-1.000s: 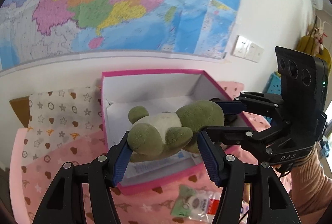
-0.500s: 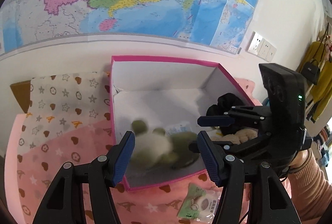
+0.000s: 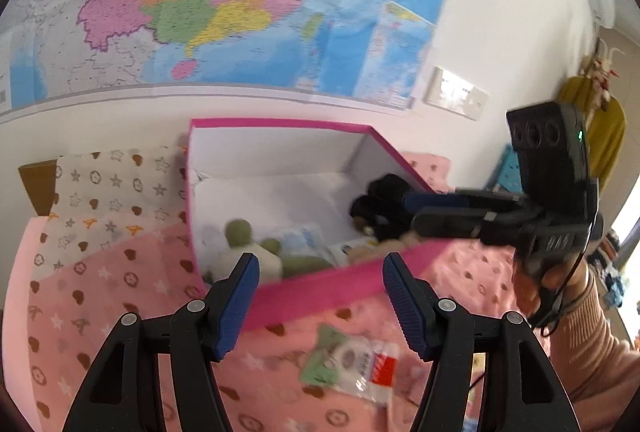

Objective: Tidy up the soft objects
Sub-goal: 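Lower the right gripper to the blue gingham scrunchie and grasp it, then carry the scrunchie into the pink box and open the right gripper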

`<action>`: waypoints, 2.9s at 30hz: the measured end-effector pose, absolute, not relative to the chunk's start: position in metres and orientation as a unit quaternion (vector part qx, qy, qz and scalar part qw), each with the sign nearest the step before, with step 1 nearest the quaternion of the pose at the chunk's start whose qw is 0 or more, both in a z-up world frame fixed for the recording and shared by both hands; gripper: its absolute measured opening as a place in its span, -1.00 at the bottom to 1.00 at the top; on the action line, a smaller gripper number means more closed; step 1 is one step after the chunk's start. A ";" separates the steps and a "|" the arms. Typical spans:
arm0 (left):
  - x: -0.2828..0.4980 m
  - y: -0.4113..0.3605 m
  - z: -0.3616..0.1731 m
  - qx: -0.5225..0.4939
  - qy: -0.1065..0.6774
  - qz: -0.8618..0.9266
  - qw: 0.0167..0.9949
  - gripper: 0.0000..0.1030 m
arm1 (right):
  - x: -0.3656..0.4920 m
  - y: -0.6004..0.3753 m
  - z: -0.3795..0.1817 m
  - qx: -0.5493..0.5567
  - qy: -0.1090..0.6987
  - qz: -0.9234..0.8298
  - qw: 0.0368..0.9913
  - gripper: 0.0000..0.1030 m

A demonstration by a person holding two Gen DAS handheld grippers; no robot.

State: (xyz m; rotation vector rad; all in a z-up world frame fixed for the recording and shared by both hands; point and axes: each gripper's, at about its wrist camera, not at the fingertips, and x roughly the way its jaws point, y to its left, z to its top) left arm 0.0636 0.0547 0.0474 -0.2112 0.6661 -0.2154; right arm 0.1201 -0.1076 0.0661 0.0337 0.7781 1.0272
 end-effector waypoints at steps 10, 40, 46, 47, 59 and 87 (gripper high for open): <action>0.030 0.021 0.017 -0.112 0.362 -0.157 0.912 0.28 | 0.038 -0.161 0.063 0.020 0.341 0.481 0.807 0.17; -0.025 -0.024 -0.061 -0.116 0.472 -0.208 0.849 0.28 | -0.090 -0.192 -0.074 0.068 0.467 0.514 0.716 0.16; -0.024 -0.029 -0.070 -0.111 0.483 -0.215 0.842 0.28 | -0.112 -0.219 -0.083 0.085 0.500 0.486 0.712 0.15; -0.025 -0.030 -0.070 -0.111 0.482 -0.217 0.842 0.28 | -0.116 -0.222 -0.088 0.089 0.513 0.479 0.707 0.15; -0.031 -0.039 -0.071 -0.106 0.485 -0.230 0.837 0.28 | -0.098 -0.195 -0.150 0.070 0.556 0.368 0.742 -0.15; -0.037 -0.068 -0.037 -0.136 0.420 -0.373 0.816 0.24 | -0.072 -0.197 -0.011 0.083 0.397 0.432 0.805 -0.91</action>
